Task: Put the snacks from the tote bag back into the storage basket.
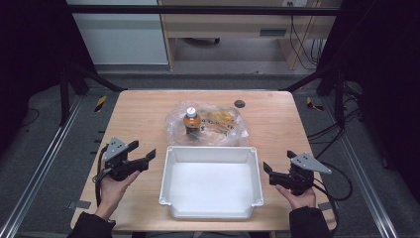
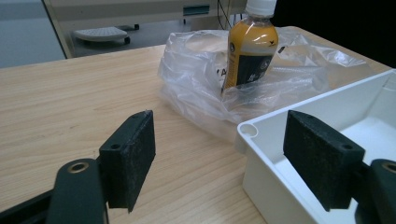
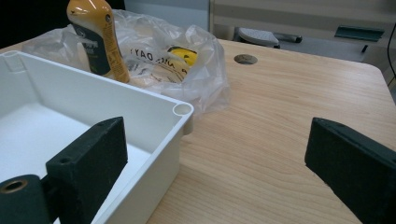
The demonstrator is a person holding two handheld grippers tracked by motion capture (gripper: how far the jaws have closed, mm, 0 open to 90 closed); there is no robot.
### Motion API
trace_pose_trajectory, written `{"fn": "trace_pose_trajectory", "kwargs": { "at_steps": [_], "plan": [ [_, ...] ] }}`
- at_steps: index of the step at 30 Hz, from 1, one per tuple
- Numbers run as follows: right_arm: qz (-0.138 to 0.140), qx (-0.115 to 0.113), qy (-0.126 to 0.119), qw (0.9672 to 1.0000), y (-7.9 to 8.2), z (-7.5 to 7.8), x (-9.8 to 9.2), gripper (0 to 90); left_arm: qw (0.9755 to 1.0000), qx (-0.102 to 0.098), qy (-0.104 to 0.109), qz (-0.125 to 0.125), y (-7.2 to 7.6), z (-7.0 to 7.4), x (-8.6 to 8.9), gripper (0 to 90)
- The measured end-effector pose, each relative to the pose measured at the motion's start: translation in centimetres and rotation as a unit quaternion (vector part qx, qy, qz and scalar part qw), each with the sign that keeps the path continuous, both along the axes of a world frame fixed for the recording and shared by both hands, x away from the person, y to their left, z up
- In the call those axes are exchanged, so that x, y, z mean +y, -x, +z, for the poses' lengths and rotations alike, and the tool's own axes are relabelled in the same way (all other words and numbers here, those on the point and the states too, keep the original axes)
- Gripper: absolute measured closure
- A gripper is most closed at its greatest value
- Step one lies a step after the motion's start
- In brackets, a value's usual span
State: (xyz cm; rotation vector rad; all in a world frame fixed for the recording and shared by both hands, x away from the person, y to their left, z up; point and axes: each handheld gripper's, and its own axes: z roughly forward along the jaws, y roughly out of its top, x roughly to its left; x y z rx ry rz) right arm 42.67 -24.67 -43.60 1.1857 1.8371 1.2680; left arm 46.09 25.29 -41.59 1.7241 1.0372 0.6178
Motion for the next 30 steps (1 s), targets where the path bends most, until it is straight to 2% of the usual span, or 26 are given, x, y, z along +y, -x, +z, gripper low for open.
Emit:
{"fn": "trace_pose_trajectory", "kwargs": {
  "at_steps": [14,30],
  "plan": [
    [-0.001,0.003,0.004,1.0000,0.0,-0.1,0.1,6.1,0.9998,-0.014,-0.015,-0.003,-0.8,0.6,-1.1,25.5],
    [-0.001,0.002,-0.002,1.0000,0.0,0.0,0.0,5.4,0.9995,-0.028,-0.009,-0.011,-2.1,1.9,-2.6,27.0]
  ]
}}
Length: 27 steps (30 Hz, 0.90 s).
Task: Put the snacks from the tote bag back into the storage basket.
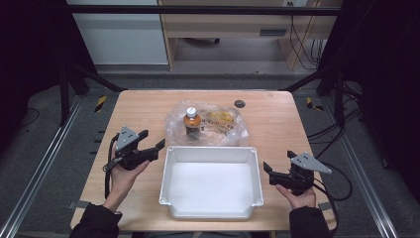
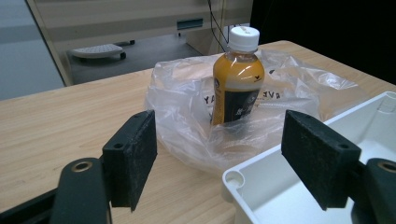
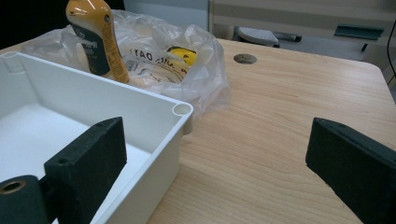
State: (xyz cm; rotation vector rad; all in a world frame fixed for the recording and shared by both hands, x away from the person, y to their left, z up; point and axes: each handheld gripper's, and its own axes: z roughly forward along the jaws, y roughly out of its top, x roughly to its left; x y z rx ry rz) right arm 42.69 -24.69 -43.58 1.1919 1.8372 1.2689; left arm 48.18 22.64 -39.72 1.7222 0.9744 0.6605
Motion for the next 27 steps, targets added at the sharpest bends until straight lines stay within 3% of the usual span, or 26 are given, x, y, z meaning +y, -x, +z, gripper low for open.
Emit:
{"fn": "trace_pose_trajectory", "kwargs": {
  "at_steps": [27],
  "plan": [
    [0.001,0.003,-0.004,1.0000,0.0,0.0,0.0,5.2,0.9999,-0.010,-0.003,-0.008,-1.9,0.9,-2.5,30.3]
  ]
}}
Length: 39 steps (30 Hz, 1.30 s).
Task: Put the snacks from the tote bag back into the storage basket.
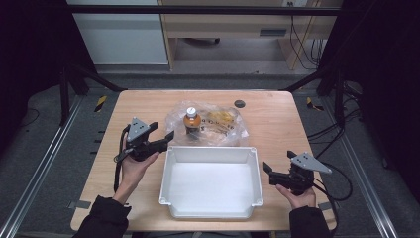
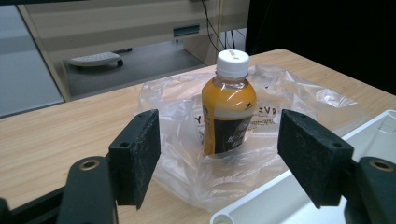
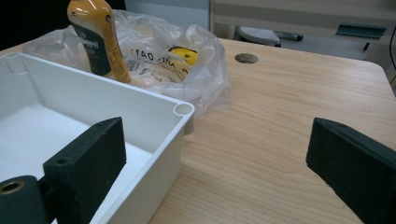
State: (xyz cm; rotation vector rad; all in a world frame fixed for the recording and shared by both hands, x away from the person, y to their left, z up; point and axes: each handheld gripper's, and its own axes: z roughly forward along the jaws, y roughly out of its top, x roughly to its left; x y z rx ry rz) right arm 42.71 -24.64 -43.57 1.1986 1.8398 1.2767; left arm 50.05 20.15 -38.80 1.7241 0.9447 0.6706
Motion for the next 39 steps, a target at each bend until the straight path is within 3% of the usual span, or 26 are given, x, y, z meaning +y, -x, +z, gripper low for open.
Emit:
{"fn": "trace_pose_trajectory", "kwargs": {
  "at_steps": [15,39],
  "plan": [
    [0.003,0.002,0.002,1.0000,0.0,0.0,0.0,5.4,0.9999,-0.006,-0.005,-0.009,-1.0,0.4,-1.6,33.0],
    [0.008,0.007,0.007,0.9999,-0.2,-0.2,0.2,6.0,0.9999,-0.011,-0.011,0.002,-3.4,0.5,-3.5,34.3]
  ]
}}
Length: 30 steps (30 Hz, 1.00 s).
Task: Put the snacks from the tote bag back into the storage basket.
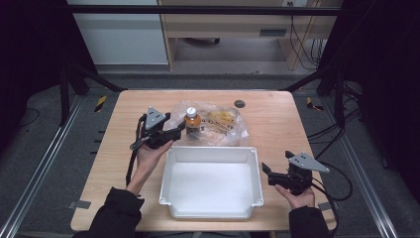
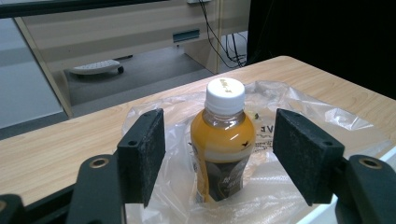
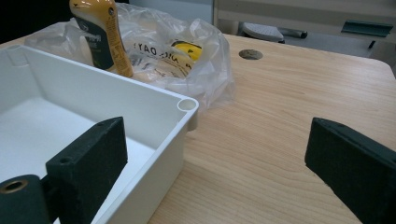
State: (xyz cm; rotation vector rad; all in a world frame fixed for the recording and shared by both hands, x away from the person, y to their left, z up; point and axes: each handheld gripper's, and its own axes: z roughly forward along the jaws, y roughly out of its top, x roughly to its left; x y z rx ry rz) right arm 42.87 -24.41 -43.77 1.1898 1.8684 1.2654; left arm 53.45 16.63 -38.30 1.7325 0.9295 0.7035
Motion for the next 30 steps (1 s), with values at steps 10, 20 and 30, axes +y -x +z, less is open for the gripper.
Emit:
{"fn": "trace_pose_trajectory", "kwargs": {
  "at_steps": [10,20,30],
  "plan": [
    [0.002,-0.001,0.001,1.0000,0.0,-0.1,0.0,6.1,1.0000,-0.002,0.002,0.000,-1.0,0.2,-0.6,35.1],
    [0.003,0.001,0.000,1.0000,-0.1,-0.1,0.1,6.1,1.0000,0.005,-0.006,-0.002,-2.0,0.3,-1.4,35.5],
    [0.003,0.002,-0.001,1.0000,-0.1,-0.1,0.1,6.1,0.9999,0.007,-0.012,-0.001,-3.2,-0.2,-2.3,37.1]
  ]
}}
